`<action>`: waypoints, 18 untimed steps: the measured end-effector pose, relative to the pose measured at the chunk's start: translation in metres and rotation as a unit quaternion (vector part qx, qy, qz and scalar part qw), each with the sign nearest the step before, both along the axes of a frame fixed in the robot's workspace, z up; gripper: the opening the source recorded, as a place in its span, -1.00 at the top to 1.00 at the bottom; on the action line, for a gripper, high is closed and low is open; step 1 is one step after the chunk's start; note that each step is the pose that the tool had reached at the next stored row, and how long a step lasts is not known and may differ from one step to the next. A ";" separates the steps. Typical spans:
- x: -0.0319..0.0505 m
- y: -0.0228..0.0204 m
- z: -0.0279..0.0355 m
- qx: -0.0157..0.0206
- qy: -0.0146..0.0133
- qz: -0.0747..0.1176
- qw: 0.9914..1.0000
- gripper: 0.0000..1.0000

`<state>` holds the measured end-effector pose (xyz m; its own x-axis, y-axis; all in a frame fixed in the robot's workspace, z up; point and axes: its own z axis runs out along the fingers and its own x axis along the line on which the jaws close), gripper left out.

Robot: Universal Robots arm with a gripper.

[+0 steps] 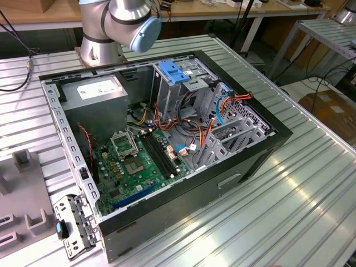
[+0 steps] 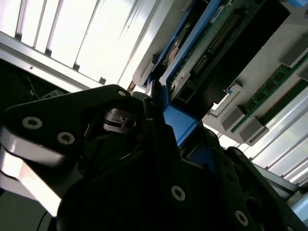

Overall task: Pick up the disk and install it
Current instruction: 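Pick up the disk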

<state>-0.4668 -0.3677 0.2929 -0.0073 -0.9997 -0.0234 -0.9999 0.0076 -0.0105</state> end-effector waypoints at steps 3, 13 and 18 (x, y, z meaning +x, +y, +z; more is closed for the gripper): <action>0.0000 -0.0037 0.0000 0.000 0.000 0.000 1.000 0.25; 0.0000 -0.0083 0.0000 -0.005 0.000 0.000 1.000 0.25; 0.0000 -0.0093 0.0000 -0.006 0.000 -0.006 1.000 0.25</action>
